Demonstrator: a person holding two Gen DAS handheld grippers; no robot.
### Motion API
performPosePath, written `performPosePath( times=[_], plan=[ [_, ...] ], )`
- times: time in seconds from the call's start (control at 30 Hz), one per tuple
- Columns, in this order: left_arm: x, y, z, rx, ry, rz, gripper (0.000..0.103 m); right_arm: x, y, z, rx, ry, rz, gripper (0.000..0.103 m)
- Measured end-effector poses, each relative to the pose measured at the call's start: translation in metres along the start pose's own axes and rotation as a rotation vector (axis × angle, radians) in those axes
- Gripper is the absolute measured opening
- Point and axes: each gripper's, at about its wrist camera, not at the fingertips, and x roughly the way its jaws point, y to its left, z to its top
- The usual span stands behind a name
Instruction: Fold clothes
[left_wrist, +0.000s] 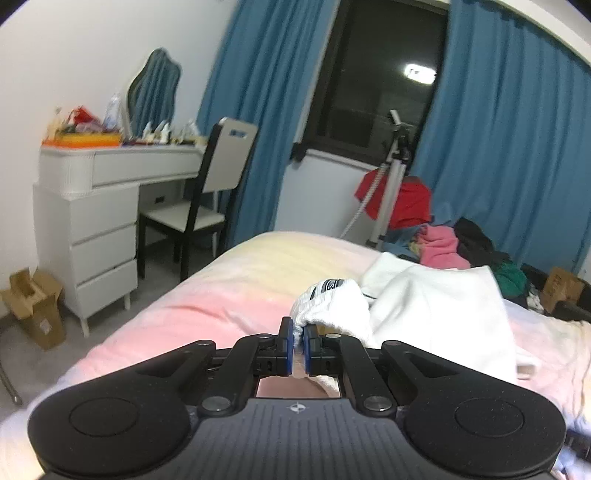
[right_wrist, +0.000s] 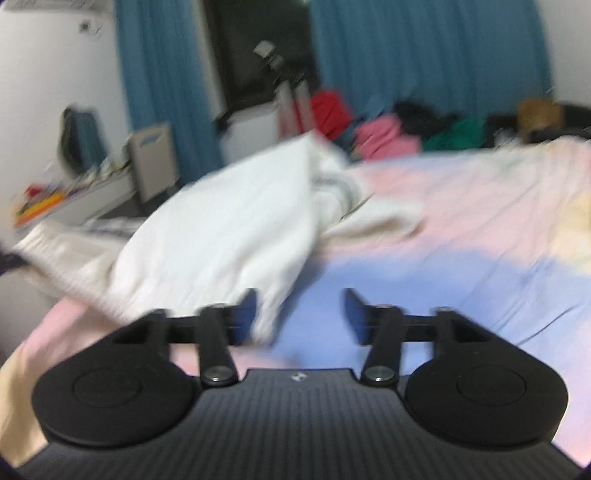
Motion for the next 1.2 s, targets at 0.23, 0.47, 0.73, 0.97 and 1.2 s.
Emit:
performPosePath(
  times=[0.23,0.47,0.73,0.97,1.2],
  plan=[
    [0.035,-0.005,0.008,-0.016,0.024,0.014,0.006,0.061,0.029,-0.015,-0.142,0.122,0.015,0.065],
    [0.068,0.004,0.007,-0.098,0.07,0.026,0.007,0.083,0.021,-0.002,-0.112,0.061,0.021,0.021],
    [0.064,0.0,0.003,-0.057,0.051,0.039,0.007,0.015,0.047,0.027,-0.221,-0.115,0.041,0.012],
    [0.051,0.002,0.004,-0.097,0.038,-0.017,0.008,-0.07,0.066,0.02,-0.287,-0.126,0.116,0.012],
    [0.055,0.002,-0.008,-0.049,0.099,0.022,0.01,-0.056,0.091,-0.031,-0.278,0.171,0.203,0.013]
  ],
)
